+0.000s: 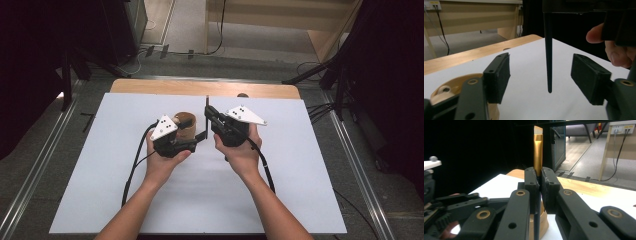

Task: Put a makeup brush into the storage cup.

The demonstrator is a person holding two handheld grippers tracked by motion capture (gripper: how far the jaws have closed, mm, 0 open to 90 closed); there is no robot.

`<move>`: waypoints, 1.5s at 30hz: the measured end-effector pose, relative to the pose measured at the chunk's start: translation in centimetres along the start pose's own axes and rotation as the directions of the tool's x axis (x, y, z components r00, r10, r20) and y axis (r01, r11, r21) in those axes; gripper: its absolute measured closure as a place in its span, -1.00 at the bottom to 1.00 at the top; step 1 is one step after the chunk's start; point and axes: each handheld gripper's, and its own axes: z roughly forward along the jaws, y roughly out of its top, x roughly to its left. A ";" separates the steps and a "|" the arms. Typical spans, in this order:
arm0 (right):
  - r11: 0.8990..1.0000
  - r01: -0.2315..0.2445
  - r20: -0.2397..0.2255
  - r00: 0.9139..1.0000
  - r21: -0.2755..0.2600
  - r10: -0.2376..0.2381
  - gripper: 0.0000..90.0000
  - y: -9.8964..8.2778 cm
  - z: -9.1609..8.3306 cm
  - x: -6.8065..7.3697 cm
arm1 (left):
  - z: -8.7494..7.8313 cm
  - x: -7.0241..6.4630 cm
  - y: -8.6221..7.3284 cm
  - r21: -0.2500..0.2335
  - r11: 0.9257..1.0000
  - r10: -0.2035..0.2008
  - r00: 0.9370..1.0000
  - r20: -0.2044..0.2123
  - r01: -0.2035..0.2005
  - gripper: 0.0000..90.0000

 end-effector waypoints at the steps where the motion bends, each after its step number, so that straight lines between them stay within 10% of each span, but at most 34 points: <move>1: 1.000 -0.004 -0.002 1.000 0.000 0.004 0.89 0.0 0.0 0.0 | 0.2 -0.1 0.1 0.000 1.000 -0.001 1.000 0.002 0.001 -0.17; 20: 1.000 0.015 -0.025 1.000 0.017 -0.015 0.88 -0.1 -0.1 0.0 | 2.1 -0.2 1.6 0.028 0.998 -0.064 0.996 0.058 0.063 0.89; 27: 0.998 0.035 -0.069 0.997 -0.042 -0.038 0.22 -0.1 -0.4 -0.4 | 2.1 0.1 1.4 0.043 0.998 -0.045 0.999 0.026 0.044 0.89; 30: 1.000 0.025 -0.098 0.995 -0.019 -0.026 -0.25 0.1 -0.6 -1.0 | 2.0 0.2 1.5 0.029 0.999 -0.041 0.999 0.019 0.041 0.89; 32: 0.996 0.066 -0.039 0.997 0.060 -0.064 -0.70 0.2 -1.3 -1.7 | 1.8 0.3 1.6 0.021 0.999 -0.030 0.999 0.016 0.029 0.89; 34: 0.996 0.087 -0.091 0.992 0.018 -0.085 -0.95 -0.3 -2.2 -2.6 | 1.5 0.6 1.8 0.005 1.000 -0.024 1.000 0.008 0.024 0.89; 45: 0.993 0.108 -0.091 0.990 -0.042 -0.111 -1.00 -1.3 -5.0 -4.8 | 1.0 1.1 2.0 -0.049 0.999 -0.006 1.000 -0.011 0.006 0.89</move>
